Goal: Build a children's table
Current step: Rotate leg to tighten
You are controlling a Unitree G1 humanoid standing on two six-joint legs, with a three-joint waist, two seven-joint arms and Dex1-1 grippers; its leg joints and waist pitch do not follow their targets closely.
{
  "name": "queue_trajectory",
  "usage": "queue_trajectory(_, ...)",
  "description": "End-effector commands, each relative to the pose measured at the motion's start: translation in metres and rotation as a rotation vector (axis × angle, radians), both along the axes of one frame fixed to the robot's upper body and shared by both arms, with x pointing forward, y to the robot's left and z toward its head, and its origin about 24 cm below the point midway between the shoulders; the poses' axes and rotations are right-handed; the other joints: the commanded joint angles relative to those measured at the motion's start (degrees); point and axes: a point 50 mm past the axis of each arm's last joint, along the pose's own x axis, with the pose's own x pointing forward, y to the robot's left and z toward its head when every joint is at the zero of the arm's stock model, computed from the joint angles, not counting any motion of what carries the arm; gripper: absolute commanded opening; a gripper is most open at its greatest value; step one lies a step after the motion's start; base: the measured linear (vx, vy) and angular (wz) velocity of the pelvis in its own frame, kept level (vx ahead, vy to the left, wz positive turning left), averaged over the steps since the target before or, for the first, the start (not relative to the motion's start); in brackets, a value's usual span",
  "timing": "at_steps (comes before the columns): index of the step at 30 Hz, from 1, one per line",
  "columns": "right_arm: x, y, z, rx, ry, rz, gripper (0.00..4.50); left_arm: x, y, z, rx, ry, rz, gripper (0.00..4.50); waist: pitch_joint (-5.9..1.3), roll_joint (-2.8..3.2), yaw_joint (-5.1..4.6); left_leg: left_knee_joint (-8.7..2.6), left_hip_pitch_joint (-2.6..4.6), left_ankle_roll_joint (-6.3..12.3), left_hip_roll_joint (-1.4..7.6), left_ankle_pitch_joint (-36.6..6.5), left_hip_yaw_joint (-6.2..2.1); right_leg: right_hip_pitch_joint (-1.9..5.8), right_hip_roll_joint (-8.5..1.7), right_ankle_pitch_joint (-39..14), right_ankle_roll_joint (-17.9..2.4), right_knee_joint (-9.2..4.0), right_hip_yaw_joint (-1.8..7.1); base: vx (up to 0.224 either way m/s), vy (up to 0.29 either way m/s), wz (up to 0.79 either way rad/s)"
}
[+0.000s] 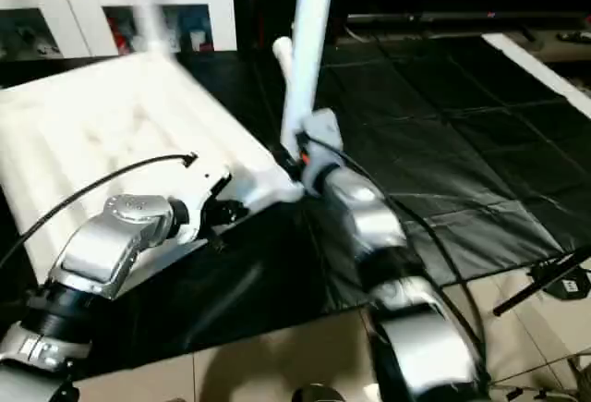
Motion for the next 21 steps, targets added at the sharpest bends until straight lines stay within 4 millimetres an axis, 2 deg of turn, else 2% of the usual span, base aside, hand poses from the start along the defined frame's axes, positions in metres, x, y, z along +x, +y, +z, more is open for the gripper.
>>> queue_trajectory(1, -0.0214, -0.0001, -0.0588, -0.082, 0.255, -0.01, 1.91, 0.0018, -0.0136, 0.0339, -0.071, -0.143, -0.055, 0.0, -4.11, 0.71, 0.78, -3.05, -0.18, 7.67, 2.52, 1.0, -0.58, 4.17, -4.54, 5.89, -17.1, -2.68, 2.91, 0.0, 0.0, 0.0)
queue_trajectory(2, -0.021, 0.0018, -0.0582, -0.075, 0.257, -0.007, 1.91, 0.0019, -0.0131, 0.0341, -0.068, -0.141, -0.049, 0.0, -3.92, 0.79, 0.72, -3.11, -0.18, 8.26, 2.63, 0.58, -0.57, 4.05, -4.61, 5.53, -17.69, -2.78, 2.8, 0.0, 0.0, 0.0)
queue_trajectory(3, -0.021, 0.0019, -0.0582, -0.075, 0.257, -0.007, 1.91, 0.0019, -0.0131, 0.0341, -0.068, -0.14, -0.049, 0.0, -3.78, 0.82, 0.8, -3.23, -0.02, 8.03, 2.8, -0.85, -0.56, 4.05, -4.65, 3.22, -17.62, -2.99, 2.72, 0.0, 0.0, 0.0)
queue_trajectory(5, -0.021, 0.0046, -0.0583, -0.085, 0.261, 0.006, 1.91, 0.0021, -0.0113, 0.034, -0.059, -0.139, -0.046, 0.0, -3.48, 0.94, 0.77, -3.47, 0.15, 6.23, 2.92, -4.52, -0.61, 3.95, -4.61, -2.61, -16.74, -3.48, 2.69, 0.0, 0.0, 0.0)
queue_trajectory(6, -0.021, 0.0047, -0.0584, -0.084, 0.263, 0.006, 1.91, 0.0021, -0.0111, 0.0339, -0.058, -0.139, -0.046, 0.0, -3.48, 0.94, 0.77, -3.47, 0.15, 6.23, 2.92, -4.52, -0.61, 3.95, -4.61, -2.61, -16.74, -3.48, 2.69, 0.0, 0.0, 0.0)
queue_trajectory(8, -0.0207, 0.0051, -0.0589, -0.072, 0.273, 0.0, 1.91, 0.0019, -0.0106, 0.0334, -0.052, -0.141, -0.048, 0.0, -3.35, 0.99, 0.63, -3.65, 0.17, 4.37, 2.95, -6.74, -0.73, 3.91, -4.58, -5.93, -15.82, -3.7, 2.73, 0.0, 0.0, 0.0)
queue_trajectory(10, -0.02, 0.0045, -0.0586, -0.057, 0.279, -0.009, 1.91, 0.0012, -0.0109, 0.0332, -0.05, -0.144, -0.057, 0.0, -3.42, 0.99, 0.62, -3.65, 0.22, 3.75, 2.92, -6.63, -0.73, 3.91, -4.5, -5.26, -15.39, -3.58, 2.79, 0.0, 0.0, 0.0)
queue_trajectory(11, -0.0194, 0.0042, -0.0583, -0.053, 0.279, -0.013, 2.26, 0.0003, -0.0112, 0.0328, -0.05, -0.143, -0.062, 0.0, -3.48, 0.99, 0.63, -3.58, 0.21, 3.79, 2.87, -5.85, -0.73, 3.98, -4.49, -3.8, -15.49, -3.42, 2.8, 0.0, 0.0, 0.0)
queue_trajectory(12, -0.0193, 0.0042, -0.0583, -0.053, 0.279, -0.013, 2.26, 0.0002, -0.0112, 0.0328, -0.05, -0.143, -0.062, 0.0, -3.5, 0.99, 0.62, -3.56, 0.17, 3.89, 2.85, -5.5, -0.73, 4.01, -4.49, -3.09, -15.62, -3.36, 2.81, 0.0, 0.0, 0.0)
queue_trajectory(14, -0.0187, 0.0041, -0.0581, -0.056, 0.275, -0.015, 2.63, -0.0002, -0.011, 0.0317, -0.047, -0.141, -0.065, 0.0, -3.57, 1.0, 0.59, -3.48, 0.18, 4.24, 2.8, -5.04, -0.69, 4.04, -4.55, -2.08, -16.09, -3.27, 2.79, 0.0, 0.0, 0.0)
queue_trajectory(15, -0.0186, 0.0041, -0.058, -0.056, 0.275, -0.016, 2.71, -0.0001, -0.0109, 0.0316, -0.046, -0.141, -0.065, 0.0, -3.66, 1.17, 0.9, -3.31, 0.41, 4.51, 2.8, -4.67, -0.49, 3.89, -4.63, -1.26, -16.61, -3.35, 2.9, 0.0, 0.0, 0.0)
queue_trajectory(16, -0.0184, 0.0041, -0.0578, -0.055, 0.274, -0.016, 2.81, -0.0001, -0.0107, 0.0315, -0.045, -0.141, -0.065, 0.0, -3.91, 1.07, 0.96, -3.25, 0.21, 4.93, 2.87, -2.65, -0.62, 4.21, -4.58, 1.92, -17.04, -2.77, 2.83, 0.0, 0.0, 0.0)
queue_trajectory(18, -0.0176, 0.0038, -0.057, -0.058, 0.269, -0.018, 2.94, 0.0003, -0.0098, 0.0315, -0.044, -0.141, -0.066, 0.0, -3.84, 1.1, 0.92, -3.14, 0.18, 5.89, 2.76, -1.53, -0.59, 4.2, -4.48, 3.66, -17.5, -2.62, 2.7, 0.0, 0.0, 0.0)
queue_trajectory(21, -0.0165, 0.0028, -0.0558, -0.06, 0.26, -0.024, 3.17, 0.0009, -0.0084, 0.0313, -0.04, -0.141, -0.068, 0.0, -3.85, 1.23, 1.03, -3.06, 0.28, 6.35, 2.78, -1.72, -0.54, 4.18, -4.59, 3.32, -17.99, -2.69, 2.7, 0.0, 0.0, 0.0)
